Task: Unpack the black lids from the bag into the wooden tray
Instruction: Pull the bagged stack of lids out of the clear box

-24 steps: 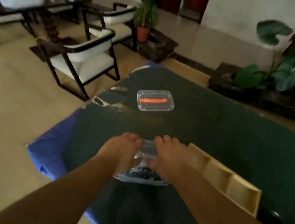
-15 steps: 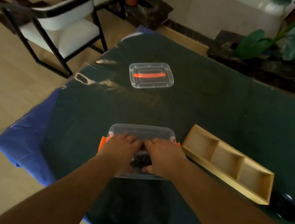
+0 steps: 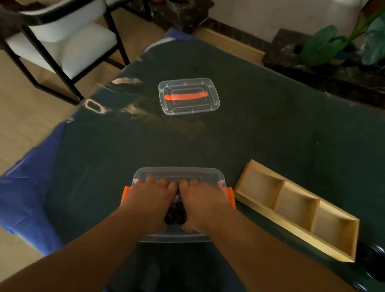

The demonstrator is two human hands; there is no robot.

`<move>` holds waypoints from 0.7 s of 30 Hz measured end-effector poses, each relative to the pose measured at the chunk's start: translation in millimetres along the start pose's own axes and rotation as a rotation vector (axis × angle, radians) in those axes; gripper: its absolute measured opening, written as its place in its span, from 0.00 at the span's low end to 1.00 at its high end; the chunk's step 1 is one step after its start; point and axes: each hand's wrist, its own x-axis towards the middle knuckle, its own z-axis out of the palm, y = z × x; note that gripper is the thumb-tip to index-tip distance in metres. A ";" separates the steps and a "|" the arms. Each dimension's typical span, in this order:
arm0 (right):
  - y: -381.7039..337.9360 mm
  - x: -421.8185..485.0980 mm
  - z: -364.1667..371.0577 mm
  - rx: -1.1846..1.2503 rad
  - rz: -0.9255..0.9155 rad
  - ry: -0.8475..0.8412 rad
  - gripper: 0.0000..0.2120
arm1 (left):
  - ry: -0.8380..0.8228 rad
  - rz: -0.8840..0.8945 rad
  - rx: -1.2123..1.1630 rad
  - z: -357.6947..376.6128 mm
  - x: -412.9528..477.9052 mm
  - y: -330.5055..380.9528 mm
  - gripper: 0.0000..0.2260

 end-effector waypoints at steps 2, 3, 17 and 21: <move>-4.7 -11.0 -19.6 0.003 -0.016 0.019 0.41 | 0.031 0.001 0.029 -19.5 -9.9 -2.1 0.41; -6.1 -17.1 -31.1 -0.004 -0.030 0.039 0.40 | 0.050 -0.005 0.049 -31.2 -13.8 -2.4 0.43; 134.5 -178.1 -77.0 -0.021 0.140 0.212 0.38 | 0.221 0.178 0.074 -138.1 7.2 172.3 0.43; 179.4 -225.1 11.5 0.081 0.227 0.139 0.37 | 0.086 0.330 0.056 -80.4 15.6 254.0 0.40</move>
